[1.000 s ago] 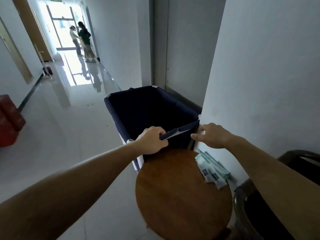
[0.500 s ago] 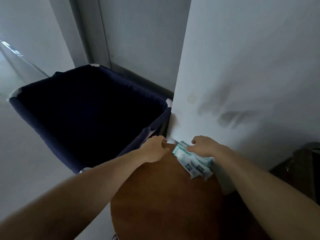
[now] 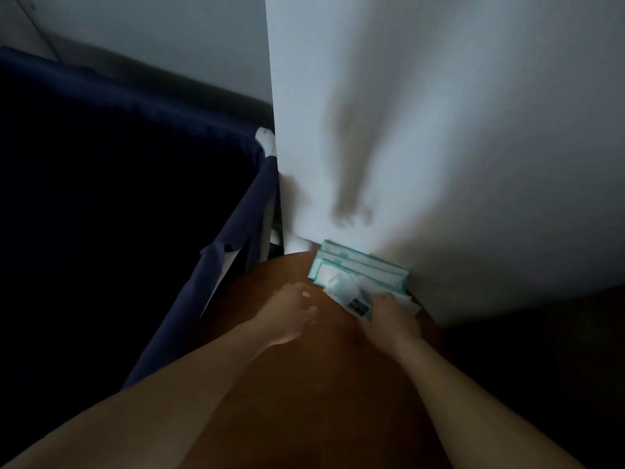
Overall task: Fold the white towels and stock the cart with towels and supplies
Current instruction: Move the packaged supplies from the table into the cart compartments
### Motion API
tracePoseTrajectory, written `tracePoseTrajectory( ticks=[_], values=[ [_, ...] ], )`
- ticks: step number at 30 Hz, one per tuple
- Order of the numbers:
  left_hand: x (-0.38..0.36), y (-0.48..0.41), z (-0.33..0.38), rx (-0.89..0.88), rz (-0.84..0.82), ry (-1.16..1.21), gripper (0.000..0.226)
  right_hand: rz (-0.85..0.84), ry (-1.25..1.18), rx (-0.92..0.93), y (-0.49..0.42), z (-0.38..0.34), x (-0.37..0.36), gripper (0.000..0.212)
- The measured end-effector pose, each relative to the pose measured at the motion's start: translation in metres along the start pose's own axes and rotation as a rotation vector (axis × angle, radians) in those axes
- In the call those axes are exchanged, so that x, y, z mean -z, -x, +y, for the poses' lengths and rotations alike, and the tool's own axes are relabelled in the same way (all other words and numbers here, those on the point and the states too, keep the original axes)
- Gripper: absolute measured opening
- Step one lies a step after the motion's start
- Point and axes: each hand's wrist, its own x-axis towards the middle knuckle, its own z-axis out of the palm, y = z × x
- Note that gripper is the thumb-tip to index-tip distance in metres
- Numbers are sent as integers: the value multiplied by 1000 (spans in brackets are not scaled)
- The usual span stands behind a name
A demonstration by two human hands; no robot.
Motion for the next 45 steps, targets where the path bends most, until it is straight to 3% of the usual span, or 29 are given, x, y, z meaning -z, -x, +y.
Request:
tracePoseTrajectory(
  ticks=[6, 10, 14, 16, 18, 20, 23, 26, 31, 37, 41, 45],
  values=[
    [-34, -57, -16, 21, 9, -21, 48, 33, 93, 14, -58, 8, -61, 37],
    [-63, -72, -27, -61, 1, -73, 54, 45, 191, 82, -61, 17, -76, 31],
    [-77, -72, -23, -228, -25, -275, 63, 164, 41, 336, -51, 19, -71, 48],
    [-79, -73, -15, -200, -136, -364, 48, 258, 39, 515, -50, 21, -66, 39],
    [-79, -75, -8, -119, -239, -250, 29, 391, 64, 660, -54, 27, -61, 25],
    [-76, -73, -4, -19, -284, -24, 16, 424, -26, 580, -58, 36, -57, 32],
    [-73, -68, -11, 103, -213, 163, 11, 466, -169, 241, -65, 56, -56, 45],
    [-74, -65, -20, 228, -198, 379, 21, 387, -52, 93, -69, 74, -63, 38],
    [-81, -58, -31, 306, -151, 503, 22, 156, -11, 11, -66, 80, -82, 28],
    [-75, -39, -25, 327, -117, 576, 29, 90, -1, -14, -56, 71, -83, 33],
    [-53, -21, -10, 299, -78, 631, 24, 124, -24, 32, -41, 62, -63, 31],
    [-19, 0, 10, 232, -26, 665, 21, 336, -130, 164, -10, 46, -18, 20]
  ],
)
